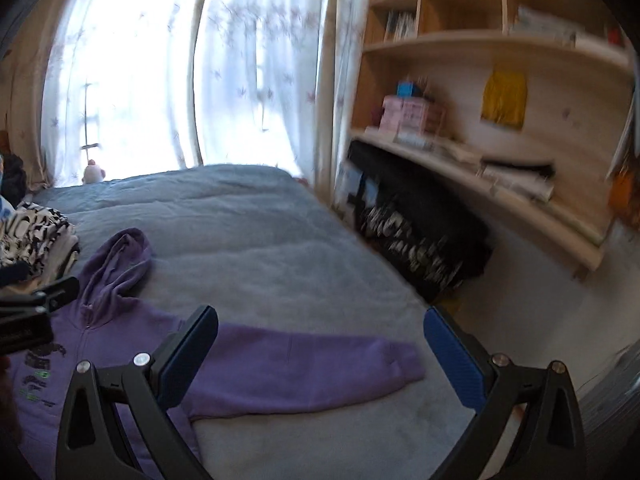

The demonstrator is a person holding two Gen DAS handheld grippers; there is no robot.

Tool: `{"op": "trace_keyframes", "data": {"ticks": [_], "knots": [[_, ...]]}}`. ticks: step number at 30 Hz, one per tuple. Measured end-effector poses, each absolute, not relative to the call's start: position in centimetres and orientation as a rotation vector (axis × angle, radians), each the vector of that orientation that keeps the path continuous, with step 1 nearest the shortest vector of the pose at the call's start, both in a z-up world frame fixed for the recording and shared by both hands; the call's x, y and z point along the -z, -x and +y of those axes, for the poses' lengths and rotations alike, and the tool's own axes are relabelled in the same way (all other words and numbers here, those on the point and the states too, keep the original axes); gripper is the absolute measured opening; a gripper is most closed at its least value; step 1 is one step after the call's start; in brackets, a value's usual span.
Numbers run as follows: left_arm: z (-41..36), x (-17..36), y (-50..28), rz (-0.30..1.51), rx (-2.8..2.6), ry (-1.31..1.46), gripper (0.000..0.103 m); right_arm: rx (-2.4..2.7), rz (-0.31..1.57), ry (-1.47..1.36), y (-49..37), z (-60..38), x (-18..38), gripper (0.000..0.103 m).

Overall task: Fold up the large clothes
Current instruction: 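Reach the right gripper to the hoodie sleeve cuff and close on it, then fold the held sleeve across the chest toward the zipper, open right gripper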

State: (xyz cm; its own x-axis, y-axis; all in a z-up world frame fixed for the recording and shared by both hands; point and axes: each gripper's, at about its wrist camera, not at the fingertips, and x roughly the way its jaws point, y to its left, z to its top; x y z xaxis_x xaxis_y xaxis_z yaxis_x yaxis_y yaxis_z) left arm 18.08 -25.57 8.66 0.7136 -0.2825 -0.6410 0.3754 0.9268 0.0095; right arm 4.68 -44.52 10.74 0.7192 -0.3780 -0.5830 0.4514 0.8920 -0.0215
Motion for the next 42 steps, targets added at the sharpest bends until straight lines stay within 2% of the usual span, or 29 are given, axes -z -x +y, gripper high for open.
{"op": "trace_keyframes", "data": {"ticks": [11,16,19,28,30,32,34,42], "knots": [[-32.2,2.8,-22.8,0.864,0.34,-0.161,0.101,0.511,0.766,-0.572,-5.4,-56.2,3.0,0.102],[-33.3,6.6,-23.4,0.901,0.317,-0.187,0.101,0.515,0.87,-0.666,-5.4,-58.2,7.8,0.091],[-33.9,8.5,-23.9,0.934,0.316,-0.183,0.101,0.502,0.891,-0.754,-5.5,-59.4,9.8,0.088],[-34.9,11.0,-24.2,0.973,0.331,-0.175,0.101,0.524,0.879,-0.945,-7.3,-61.1,13.5,0.087],[-34.7,11.0,-24.3,0.978,0.335,-0.167,0.101,0.535,0.865,-0.948,-7.8,-61.2,13.5,0.079],[-34.1,10.8,-24.3,0.978,0.341,-0.157,0.101,0.558,0.884,-0.917,-8.4,-61.2,13.4,0.035],[-33.4,10.4,-24.3,0.974,0.34,-0.154,0.101,0.529,0.872,-0.928,-8.7,-61.3,13.1,0.015],[-27.2,6.9,-23.2,0.91,0.3,-0.167,0.101,0.349,0.711,-0.642,-11.4,-53.3,3.4,0.012]]}}
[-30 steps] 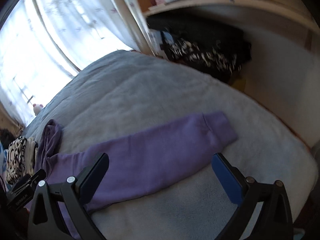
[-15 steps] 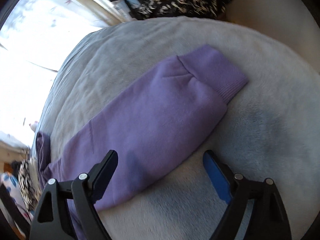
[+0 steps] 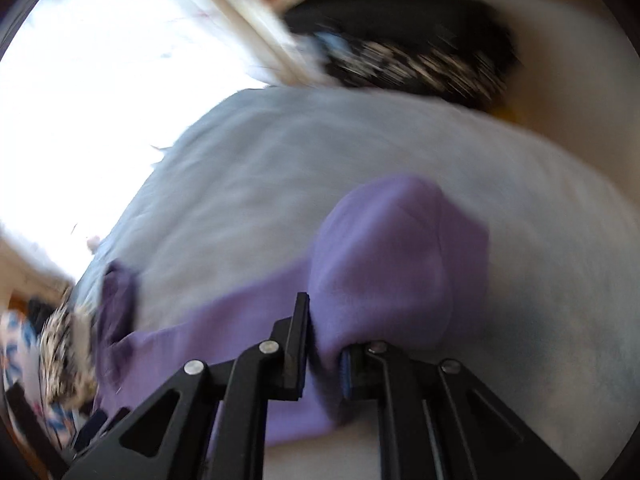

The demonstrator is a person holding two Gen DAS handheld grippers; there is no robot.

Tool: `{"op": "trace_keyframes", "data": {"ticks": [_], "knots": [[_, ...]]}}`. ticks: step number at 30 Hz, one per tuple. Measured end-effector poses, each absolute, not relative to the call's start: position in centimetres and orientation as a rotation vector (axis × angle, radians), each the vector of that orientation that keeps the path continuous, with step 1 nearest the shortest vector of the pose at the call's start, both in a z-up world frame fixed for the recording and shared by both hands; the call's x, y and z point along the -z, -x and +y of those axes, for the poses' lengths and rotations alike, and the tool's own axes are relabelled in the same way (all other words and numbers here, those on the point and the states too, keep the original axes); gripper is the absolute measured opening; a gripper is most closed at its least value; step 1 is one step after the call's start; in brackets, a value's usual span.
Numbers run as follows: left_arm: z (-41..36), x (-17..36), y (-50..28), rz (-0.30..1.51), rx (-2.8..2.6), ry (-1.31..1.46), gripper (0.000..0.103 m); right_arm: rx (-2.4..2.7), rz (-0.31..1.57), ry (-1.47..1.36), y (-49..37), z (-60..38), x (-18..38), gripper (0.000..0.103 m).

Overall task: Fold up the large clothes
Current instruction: 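Fold the held sleeve across the chest toward the zipper, open right gripper, then grasp the folded ribbed cuff with the left gripper and lift it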

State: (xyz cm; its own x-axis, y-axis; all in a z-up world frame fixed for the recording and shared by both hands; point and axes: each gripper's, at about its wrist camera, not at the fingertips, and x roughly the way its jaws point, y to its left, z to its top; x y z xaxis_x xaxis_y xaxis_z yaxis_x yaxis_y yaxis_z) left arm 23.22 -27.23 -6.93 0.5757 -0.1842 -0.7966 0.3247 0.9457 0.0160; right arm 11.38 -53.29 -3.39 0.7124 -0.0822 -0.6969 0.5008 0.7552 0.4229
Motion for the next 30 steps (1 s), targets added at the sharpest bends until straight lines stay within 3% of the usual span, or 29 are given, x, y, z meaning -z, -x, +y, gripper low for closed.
{"op": "trace_keyframes", "data": {"ticks": [6,12,16,20,30], "knots": [[-18.8,4.6,-21.9,0.87,0.198,-0.135,0.101,0.064,0.708,-0.389,-15.4,-40.3,-1.1,0.012],[-9.7,6.3,-21.9,0.942,0.093,-0.015,0.101,-0.008,0.843,-0.169,-18.2,-29.0,4.8,0.015],[-7.1,8.8,-21.8,1.019,0.085,0.046,0.101,-0.019,1.001,-0.099,-18.6,-24.5,10.0,0.037],[-6.4,10.0,-21.5,1.039,0.113,0.09,0.101,-0.021,0.992,-0.104,-16.8,-23.6,10.2,0.058],[-10.1,11.0,-20.8,1.075,0.25,0.104,0.101,0.034,0.922,-0.272,-10.7,-27.0,8.5,0.061]]}}
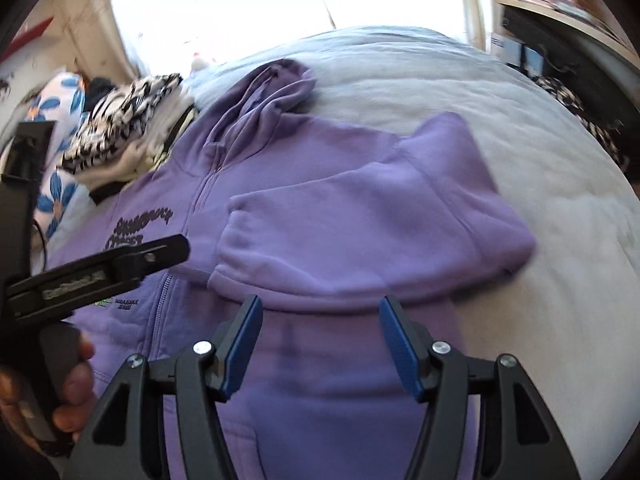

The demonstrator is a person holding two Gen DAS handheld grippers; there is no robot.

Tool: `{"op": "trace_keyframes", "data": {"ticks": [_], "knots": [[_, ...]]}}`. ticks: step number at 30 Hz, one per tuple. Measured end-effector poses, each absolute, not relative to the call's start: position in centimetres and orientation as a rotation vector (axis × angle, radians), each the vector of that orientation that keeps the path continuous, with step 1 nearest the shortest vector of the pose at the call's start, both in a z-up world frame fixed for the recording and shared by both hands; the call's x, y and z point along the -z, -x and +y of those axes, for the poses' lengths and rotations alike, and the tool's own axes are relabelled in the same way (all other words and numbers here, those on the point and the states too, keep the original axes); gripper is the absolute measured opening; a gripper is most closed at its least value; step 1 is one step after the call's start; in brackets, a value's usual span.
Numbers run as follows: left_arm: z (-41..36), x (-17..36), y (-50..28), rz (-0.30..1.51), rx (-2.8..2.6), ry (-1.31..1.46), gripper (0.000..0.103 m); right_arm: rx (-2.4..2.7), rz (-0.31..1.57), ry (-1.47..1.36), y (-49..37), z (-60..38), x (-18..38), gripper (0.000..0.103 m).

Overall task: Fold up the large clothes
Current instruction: 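Grasp the folded ribbed cuff with the left gripper and lift it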

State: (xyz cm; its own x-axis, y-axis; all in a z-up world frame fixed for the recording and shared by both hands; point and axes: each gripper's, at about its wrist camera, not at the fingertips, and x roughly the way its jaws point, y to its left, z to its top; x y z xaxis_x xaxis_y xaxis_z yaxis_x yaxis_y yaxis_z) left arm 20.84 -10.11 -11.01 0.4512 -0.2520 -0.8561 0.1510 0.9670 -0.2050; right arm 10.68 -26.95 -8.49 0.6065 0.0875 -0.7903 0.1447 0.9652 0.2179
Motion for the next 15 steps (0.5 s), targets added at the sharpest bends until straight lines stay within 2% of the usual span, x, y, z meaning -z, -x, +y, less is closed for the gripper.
{"op": "trace_keyframes", "data": {"ticks": [7,10,12,13,14,15], "knots": [[-10.0,13.5,-21.1,1.161,0.285,0.196,0.101,0.055,0.953,-0.304,-8.9,-28.3,10.0,0.061],[-9.5,14.2,-21.3,1.158,0.285,0.262,0.095,0.07,0.946,-0.321,-8.5,-28.7,10.7,0.061],[-9.6,14.2,-21.6,1.155,0.306,0.296,0.084,0.073,0.938,-0.334,-8.4,-28.8,10.9,0.061],[-9.7,14.1,-21.7,1.154,0.313,0.303,0.082,0.072,0.934,-0.335,-8.4,-28.8,10.9,0.061],[-9.9,14.0,-21.9,1.151,0.326,0.313,0.072,0.072,0.93,-0.339,-8.3,-28.9,10.8,0.061],[-10.2,14.0,-22.2,1.156,0.342,0.327,0.056,0.072,0.927,-0.345,-8.3,-29.0,10.8,0.061]]}}
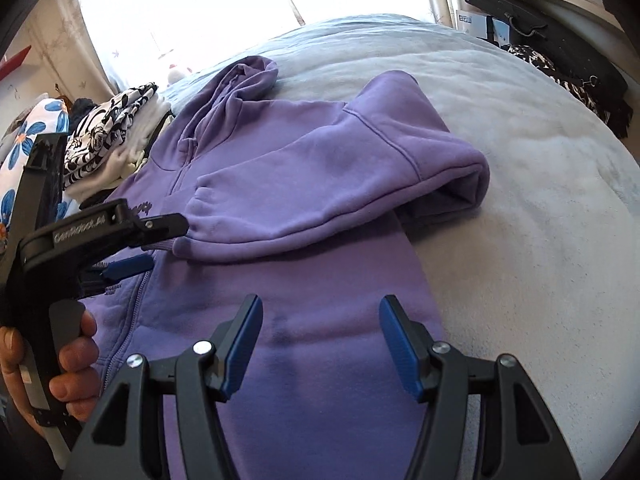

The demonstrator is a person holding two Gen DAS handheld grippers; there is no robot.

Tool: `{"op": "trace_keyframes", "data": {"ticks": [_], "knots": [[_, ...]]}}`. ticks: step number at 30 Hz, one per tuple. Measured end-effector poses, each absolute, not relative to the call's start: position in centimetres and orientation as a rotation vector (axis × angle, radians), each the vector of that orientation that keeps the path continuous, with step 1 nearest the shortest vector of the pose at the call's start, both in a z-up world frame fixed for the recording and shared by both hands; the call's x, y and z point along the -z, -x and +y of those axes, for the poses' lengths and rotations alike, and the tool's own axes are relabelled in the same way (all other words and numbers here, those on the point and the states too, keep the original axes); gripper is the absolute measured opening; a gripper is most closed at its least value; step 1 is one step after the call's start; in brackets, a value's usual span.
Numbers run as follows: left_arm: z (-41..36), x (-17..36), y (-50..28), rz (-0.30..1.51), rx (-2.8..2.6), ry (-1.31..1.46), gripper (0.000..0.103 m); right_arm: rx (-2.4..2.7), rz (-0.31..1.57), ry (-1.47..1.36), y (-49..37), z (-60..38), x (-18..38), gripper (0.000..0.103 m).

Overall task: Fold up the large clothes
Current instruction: 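Grasp the folded ribbed cuff with the left gripper and lift it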

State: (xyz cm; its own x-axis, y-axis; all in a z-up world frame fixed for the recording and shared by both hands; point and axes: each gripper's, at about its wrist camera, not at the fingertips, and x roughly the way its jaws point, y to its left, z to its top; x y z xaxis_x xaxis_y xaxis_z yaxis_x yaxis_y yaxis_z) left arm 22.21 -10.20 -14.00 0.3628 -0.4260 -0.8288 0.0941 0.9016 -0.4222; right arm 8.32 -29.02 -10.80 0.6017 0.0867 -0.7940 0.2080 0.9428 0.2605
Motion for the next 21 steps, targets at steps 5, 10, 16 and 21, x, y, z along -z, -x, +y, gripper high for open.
{"op": "trace_keyframes", "data": {"ticks": [5,10,16,21], "knots": [[-12.2,14.3,-23.6,1.181,0.351,0.307,0.009,0.048,0.915,-0.396,-8.2,-29.8,10.8,0.061],[-15.3,10.5,-22.7,1.057,0.378,0.115,0.007,0.027,0.907,-0.35,-7.6,-29.3,10.1,0.061],[-13.7,1.9,-22.6,0.823,0.371,0.001,0.007,0.022,0.878,-0.339,-7.1,-29.3,8.4,0.061],[-7.5,-0.5,-23.9,0.757,0.237,-0.047,0.008,0.027,0.862,-0.303,-7.1,-28.9,7.5,0.061]]}}
